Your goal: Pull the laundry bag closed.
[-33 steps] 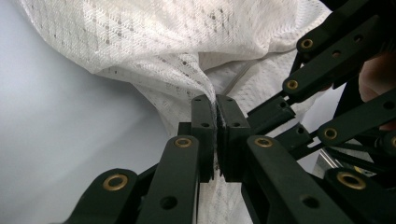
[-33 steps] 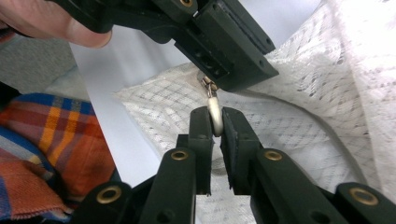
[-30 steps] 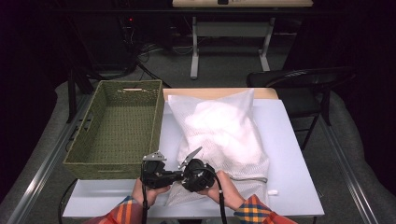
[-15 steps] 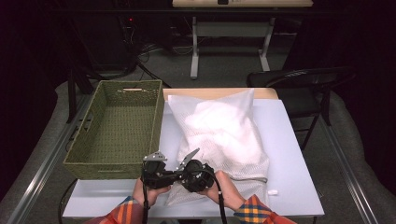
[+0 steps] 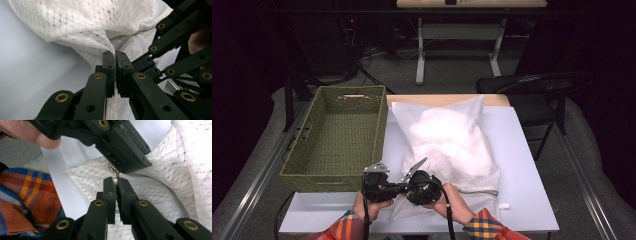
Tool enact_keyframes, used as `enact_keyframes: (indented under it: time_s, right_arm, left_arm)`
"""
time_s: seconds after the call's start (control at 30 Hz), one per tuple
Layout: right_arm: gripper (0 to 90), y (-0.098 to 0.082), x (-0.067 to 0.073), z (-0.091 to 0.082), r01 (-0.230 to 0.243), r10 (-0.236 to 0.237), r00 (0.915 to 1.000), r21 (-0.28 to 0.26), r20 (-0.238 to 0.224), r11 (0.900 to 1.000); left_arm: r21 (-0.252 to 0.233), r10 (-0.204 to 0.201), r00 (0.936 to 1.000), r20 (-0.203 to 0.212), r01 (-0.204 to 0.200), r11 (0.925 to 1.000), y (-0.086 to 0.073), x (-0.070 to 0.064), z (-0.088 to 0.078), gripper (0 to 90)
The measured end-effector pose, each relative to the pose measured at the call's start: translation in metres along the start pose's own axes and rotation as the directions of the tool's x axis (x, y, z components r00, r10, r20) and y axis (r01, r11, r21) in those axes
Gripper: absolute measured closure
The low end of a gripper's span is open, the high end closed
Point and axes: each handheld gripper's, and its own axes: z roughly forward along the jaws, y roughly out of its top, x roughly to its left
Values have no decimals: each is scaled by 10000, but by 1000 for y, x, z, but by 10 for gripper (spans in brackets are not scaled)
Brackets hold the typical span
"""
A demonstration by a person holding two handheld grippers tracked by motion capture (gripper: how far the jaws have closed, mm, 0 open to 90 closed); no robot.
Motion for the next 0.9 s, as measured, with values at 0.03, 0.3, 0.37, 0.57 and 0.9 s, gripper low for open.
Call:
enact_keyframes:
  time_s: [0.03,0.3,0.37,0.57,0.9]
  right_arm:
    - [862,0,0,1,4,-4,10000,15,17,10000]
    - [866,-1,-5,1,-222,222,9998,-20,22,9998]
    - [867,-2,-7,3,-365,364,9993,-73,-56,9993]
    - [867,-2,-11,6,-530,530,9985,-30,99,9986]
    - [866,-1,-3,6,-341,342,9994,-91,80,9994]
  left_arm:
    - [19,9,10000,-52,-8,10000,0,-1,-1,868]
    - [-37,51,9999,-105,-52,10000,-1,0,-4,877]
    - [-3,81,9999,-146,-81,10000,-1,0,-5,879]
    - [90,82,9998,-162,-81,9999,-1,2,-5,872]
    - [352,-268,9996,135,263,9990,-6,6,-8,807]
